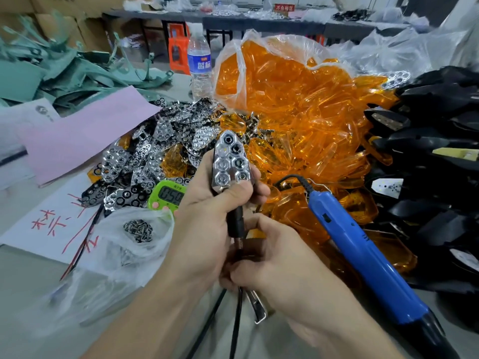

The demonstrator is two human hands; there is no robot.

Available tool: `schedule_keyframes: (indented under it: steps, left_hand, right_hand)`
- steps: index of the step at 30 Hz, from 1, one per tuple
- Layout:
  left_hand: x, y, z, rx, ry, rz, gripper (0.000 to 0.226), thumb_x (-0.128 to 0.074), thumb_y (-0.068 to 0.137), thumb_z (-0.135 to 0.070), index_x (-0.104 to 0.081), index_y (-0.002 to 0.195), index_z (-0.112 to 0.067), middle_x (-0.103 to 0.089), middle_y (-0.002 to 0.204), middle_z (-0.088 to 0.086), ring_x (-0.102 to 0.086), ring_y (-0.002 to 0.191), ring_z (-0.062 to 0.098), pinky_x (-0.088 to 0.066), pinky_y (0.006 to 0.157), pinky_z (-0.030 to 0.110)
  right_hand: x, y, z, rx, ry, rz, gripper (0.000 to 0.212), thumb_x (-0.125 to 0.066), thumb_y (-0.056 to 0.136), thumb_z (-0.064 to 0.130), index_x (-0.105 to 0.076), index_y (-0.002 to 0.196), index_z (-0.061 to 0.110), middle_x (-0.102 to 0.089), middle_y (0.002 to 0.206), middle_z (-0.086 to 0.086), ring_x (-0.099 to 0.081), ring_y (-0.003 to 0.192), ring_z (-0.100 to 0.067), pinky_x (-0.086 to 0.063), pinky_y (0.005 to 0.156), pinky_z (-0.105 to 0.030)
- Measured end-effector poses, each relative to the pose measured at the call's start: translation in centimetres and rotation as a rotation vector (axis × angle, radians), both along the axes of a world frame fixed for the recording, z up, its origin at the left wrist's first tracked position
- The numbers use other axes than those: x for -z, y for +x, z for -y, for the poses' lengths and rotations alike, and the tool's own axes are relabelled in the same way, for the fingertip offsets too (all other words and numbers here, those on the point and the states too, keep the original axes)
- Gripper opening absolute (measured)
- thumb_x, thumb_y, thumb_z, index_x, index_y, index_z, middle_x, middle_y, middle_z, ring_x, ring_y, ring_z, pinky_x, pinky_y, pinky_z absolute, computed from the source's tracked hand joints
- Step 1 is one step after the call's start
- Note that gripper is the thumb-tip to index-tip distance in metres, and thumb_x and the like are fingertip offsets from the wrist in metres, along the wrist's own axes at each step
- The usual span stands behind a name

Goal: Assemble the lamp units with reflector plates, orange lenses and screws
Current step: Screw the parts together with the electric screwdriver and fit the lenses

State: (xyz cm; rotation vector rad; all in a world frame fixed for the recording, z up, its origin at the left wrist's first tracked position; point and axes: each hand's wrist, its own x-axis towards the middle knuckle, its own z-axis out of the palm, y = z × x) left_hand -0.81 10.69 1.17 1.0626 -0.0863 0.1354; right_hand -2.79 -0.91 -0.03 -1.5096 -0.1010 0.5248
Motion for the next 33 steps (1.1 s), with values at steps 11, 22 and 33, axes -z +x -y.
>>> schedule_keyframes:
  steps: [11,22,33]
  left_hand:
    - [1.0,0.3,0.0,-0.008,0.103,0.059,0.032,-0.062,0.087,-0.001,-0.068,0.107,-0.026,-0.071,0.098,0.004,-0.070,0.083,0.019,-0.054,0.062,0.028]
    - [1.1,0.3,0.1,-0.002,0.128,0.053,0.035,-0.061,0.087,-0.002,-0.063,0.118,-0.018,-0.072,0.095,0.006,-0.071,0.083,0.018,-0.056,0.064,0.027]
    - [1.0,0.5,0.0,-0.012,0.136,-0.101,0.032,-0.057,0.098,0.008,-0.064,0.120,-0.014,-0.074,0.094,0.006,-0.075,0.089,0.020,-0.063,0.073,0.031]
  right_hand:
    - [0.0,-0.3,-0.4,0.063,-0.178,0.097,0.027,-0.057,0.089,-0.009,-0.057,0.100,0.016,-0.075,0.069,-0.012,-0.069,0.054,-0.023,-0.058,0.056,-0.032]
    - [0.2,-0.1,-0.6,0.076,-0.201,0.095,0.026,-0.060,0.090,-0.005,-0.058,0.098,0.020,-0.075,0.067,-0.008,-0.068,0.052,-0.018,-0.056,0.056,-0.031]
    - [0.8,0.0,-1.0,0.187,-0.182,0.155,0.033,-0.063,0.086,-0.004,-0.066,0.095,0.028,-0.075,0.077,-0.006,-0.072,0.058,-0.027,-0.063,0.060,-0.048]
